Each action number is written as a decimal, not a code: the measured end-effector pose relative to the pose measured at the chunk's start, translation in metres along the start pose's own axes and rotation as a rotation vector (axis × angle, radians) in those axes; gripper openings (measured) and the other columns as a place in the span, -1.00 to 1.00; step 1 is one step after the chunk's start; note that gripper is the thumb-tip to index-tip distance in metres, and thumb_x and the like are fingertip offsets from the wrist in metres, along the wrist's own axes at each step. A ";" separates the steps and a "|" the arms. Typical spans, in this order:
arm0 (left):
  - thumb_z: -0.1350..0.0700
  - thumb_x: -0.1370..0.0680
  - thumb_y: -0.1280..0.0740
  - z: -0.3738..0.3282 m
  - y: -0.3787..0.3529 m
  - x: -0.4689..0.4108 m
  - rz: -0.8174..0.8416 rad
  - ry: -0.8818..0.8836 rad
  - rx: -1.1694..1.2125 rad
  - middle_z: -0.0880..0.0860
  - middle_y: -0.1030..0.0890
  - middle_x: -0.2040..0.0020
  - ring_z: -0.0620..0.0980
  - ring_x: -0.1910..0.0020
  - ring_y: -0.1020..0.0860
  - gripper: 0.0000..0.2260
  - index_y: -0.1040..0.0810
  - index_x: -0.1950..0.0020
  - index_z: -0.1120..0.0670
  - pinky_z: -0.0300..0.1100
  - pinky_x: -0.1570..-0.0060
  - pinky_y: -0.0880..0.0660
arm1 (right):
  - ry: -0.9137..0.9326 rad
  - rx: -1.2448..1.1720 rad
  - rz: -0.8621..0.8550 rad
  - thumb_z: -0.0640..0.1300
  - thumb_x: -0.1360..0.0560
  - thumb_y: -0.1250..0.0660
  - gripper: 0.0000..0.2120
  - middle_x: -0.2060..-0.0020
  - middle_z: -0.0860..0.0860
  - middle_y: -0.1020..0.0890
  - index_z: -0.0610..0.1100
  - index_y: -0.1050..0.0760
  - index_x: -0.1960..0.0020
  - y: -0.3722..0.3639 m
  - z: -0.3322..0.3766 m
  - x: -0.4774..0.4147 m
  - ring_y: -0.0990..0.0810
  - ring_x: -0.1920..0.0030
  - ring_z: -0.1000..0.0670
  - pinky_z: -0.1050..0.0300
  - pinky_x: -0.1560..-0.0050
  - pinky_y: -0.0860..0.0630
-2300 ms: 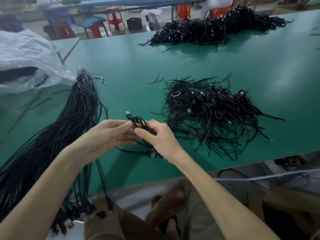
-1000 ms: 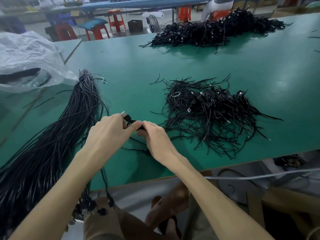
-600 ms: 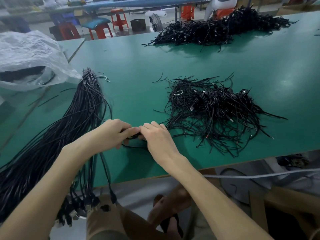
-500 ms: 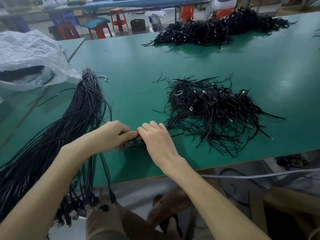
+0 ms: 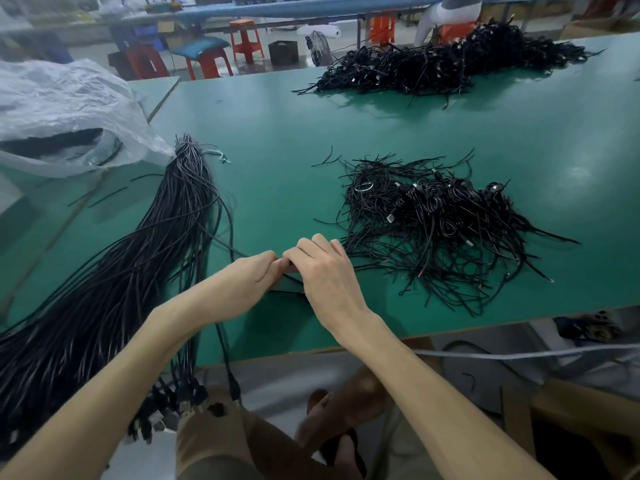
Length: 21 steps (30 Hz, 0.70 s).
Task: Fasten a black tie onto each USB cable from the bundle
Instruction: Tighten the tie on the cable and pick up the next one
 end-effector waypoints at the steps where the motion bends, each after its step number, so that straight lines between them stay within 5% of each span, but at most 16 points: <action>1: -0.15 -0.72 -0.01 0.002 -0.002 0.000 -0.027 0.007 0.000 0.16 -0.49 0.24 0.02 0.30 -0.37 -0.55 -0.39 0.08 0.19 0.09 0.16 -0.44 | -0.003 0.006 0.009 -0.10 -0.63 -0.06 -0.64 0.20 -0.02 -0.60 -0.15 -0.62 0.07 -0.001 0.000 0.000 -0.53 0.11 -0.11 0.00 0.07 -0.41; 5: -0.11 -0.73 -0.02 0.006 -0.007 -0.006 -0.176 0.027 -0.006 0.15 -0.47 0.28 0.06 0.34 -0.34 -0.59 -0.33 0.11 0.18 0.01 0.29 -0.31 | -0.034 0.054 0.003 -0.17 -0.64 -0.30 -0.85 0.02 -0.02 -0.62 -0.13 -0.62 -0.13 -0.007 -0.005 -0.001 -0.54 -0.03 -0.12 0.01 -0.04 -0.39; 9: -0.07 -0.74 -0.02 0.017 0.003 -0.015 -0.384 0.083 0.174 0.06 -0.42 0.30 0.06 0.33 -0.34 -0.57 -0.34 0.13 0.22 -0.01 0.27 -0.30 | -0.238 -0.057 -0.086 -0.20 -0.59 -0.40 -0.62 -0.29 -0.09 -0.50 -0.17 -0.50 -0.39 0.003 -0.016 -0.003 -0.40 -0.29 -0.09 0.04 -0.25 -0.28; 14: -0.01 -0.76 -0.02 0.025 0.003 -0.024 -0.473 0.129 0.456 -0.02 -0.31 0.31 -0.02 0.37 -0.28 -0.65 -0.31 0.16 0.11 -0.10 0.34 -0.29 | -0.485 -0.183 -0.151 -0.21 -0.63 -0.33 -0.69 -0.25 -0.03 -0.46 -0.14 -0.49 -0.36 0.026 -0.050 -0.009 -0.37 -0.27 -0.03 0.04 -0.28 -0.25; 21: 0.01 -0.76 -0.02 0.031 -0.010 -0.033 -0.474 0.157 0.546 -0.05 -0.29 0.34 -0.09 0.43 -0.24 -0.65 -0.31 0.18 0.09 -0.23 0.44 -0.23 | -0.541 0.145 0.155 0.10 -0.61 -0.35 -0.68 -0.17 -0.05 -0.51 -0.10 -0.47 -0.22 0.031 -0.097 -0.007 -0.43 -0.22 -0.11 -0.05 -0.27 -0.26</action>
Point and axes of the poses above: each hand's wrist, its own x-axis away from the middle knuckle, its own y-axis out of the back of the hand, z = x × y, the point moved 5 cm from there along -x, towards the middle knuckle
